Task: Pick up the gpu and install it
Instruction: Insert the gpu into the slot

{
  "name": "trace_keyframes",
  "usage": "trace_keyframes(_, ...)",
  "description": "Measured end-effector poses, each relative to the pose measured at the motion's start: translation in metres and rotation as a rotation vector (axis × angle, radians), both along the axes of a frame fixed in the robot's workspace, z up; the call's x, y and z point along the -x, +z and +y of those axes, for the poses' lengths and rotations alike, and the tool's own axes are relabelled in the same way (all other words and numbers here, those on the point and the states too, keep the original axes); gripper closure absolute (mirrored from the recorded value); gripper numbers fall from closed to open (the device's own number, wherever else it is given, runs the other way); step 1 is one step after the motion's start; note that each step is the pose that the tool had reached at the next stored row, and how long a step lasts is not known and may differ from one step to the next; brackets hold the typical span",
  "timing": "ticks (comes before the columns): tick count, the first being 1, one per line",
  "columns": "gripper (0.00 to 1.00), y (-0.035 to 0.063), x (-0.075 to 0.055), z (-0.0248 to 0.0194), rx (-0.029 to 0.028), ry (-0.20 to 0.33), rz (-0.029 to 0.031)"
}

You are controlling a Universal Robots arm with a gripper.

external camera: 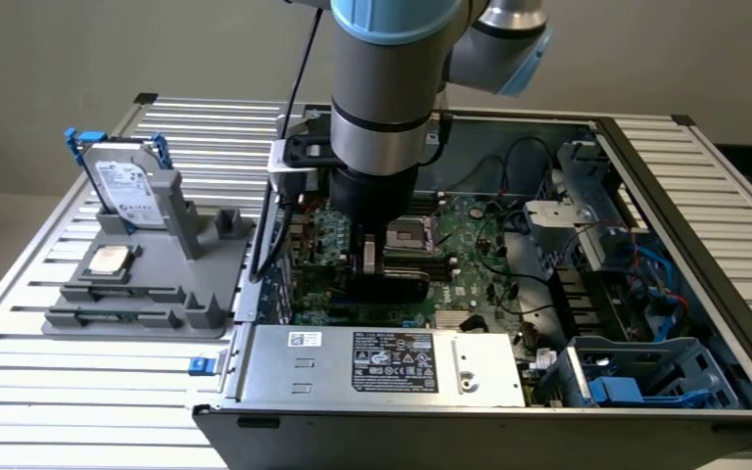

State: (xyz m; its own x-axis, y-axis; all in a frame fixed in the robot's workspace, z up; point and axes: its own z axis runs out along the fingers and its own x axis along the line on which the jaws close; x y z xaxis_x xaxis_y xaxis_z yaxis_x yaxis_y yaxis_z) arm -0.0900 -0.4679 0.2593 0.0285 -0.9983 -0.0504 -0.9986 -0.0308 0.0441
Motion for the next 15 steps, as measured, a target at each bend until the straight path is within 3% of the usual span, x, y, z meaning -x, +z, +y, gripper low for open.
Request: trace_keyframes(15,0.74,0.0000,0.0000,0.0000,0.0000,0.000,0.0000)
